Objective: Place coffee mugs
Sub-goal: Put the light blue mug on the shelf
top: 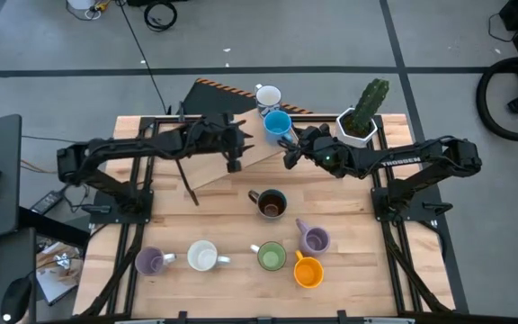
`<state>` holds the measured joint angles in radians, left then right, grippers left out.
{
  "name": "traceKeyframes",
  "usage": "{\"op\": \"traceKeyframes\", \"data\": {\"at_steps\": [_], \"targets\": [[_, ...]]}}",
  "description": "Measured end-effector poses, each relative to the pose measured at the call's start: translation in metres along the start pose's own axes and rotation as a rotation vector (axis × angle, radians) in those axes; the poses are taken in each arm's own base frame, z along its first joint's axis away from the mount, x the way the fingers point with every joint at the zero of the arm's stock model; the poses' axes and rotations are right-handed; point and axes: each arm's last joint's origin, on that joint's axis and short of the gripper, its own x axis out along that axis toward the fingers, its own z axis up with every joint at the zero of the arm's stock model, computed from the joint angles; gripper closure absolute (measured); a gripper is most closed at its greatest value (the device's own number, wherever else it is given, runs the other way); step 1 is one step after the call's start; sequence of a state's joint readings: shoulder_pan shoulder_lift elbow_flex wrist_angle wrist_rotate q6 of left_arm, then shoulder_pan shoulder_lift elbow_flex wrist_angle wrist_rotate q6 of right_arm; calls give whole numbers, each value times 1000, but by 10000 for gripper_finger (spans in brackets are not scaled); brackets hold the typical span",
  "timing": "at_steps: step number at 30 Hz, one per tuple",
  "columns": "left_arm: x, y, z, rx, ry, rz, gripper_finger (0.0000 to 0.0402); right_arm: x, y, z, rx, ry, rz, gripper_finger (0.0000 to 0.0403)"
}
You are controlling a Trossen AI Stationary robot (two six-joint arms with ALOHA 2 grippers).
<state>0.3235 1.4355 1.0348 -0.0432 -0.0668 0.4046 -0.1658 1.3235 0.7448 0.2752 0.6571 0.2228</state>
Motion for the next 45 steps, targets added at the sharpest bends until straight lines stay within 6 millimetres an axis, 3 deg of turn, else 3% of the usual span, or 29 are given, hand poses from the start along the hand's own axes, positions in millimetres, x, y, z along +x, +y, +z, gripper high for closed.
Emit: {"op": "traceKeyframes", "data": {"at_steps": [7, 14, 26, 45], "targets": [[25, 12, -17, -23, 15, 5, 269, 0, 0, 2, 20, -19, 7, 159], [39, 14, -17, -18, -45, 38, 269, 2, -3, 3, 24, -23, -5, 160], [39, 16, -13, -23, -97, 61, 269, 8, -10, 6, 38, -21, 10, 160], [37, 18, -8, -21, -141, 81, 269, -1, -2, 12, -13, -59, 98, 160]]}}
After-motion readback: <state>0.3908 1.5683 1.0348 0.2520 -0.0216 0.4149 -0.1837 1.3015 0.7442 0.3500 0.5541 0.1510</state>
